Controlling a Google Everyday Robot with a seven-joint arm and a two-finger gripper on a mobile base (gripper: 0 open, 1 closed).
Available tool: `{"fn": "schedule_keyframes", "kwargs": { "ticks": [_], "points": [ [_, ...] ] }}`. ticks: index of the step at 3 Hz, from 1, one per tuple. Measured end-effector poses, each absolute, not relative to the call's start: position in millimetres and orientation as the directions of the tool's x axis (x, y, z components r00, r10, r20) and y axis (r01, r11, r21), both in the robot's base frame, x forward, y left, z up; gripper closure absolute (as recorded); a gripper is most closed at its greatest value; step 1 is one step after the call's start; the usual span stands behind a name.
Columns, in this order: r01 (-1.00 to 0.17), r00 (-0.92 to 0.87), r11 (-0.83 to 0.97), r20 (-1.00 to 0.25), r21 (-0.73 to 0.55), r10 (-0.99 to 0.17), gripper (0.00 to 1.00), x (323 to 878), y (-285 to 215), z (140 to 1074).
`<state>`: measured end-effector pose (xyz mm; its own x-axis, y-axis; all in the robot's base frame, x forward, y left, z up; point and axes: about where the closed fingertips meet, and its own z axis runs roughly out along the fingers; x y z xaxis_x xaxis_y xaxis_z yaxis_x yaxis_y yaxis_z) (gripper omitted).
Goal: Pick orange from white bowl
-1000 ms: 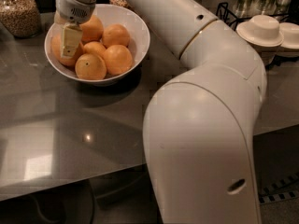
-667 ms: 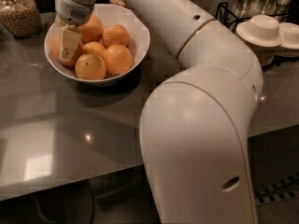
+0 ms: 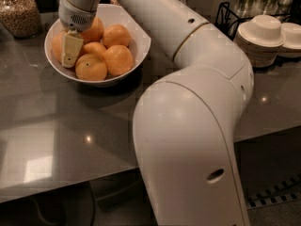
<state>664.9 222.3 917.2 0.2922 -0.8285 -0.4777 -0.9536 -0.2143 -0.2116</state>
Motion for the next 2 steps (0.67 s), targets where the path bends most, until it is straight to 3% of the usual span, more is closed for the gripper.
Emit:
{"fn": "schedule_keyframes", "kwargs": {
  "ticks": [2],
  "points": [
    [-0.944, 0.318, -0.233, -0.458, -0.233, -0.830, 0.28, 671.4, 220.2, 911.3]
  ]
}}
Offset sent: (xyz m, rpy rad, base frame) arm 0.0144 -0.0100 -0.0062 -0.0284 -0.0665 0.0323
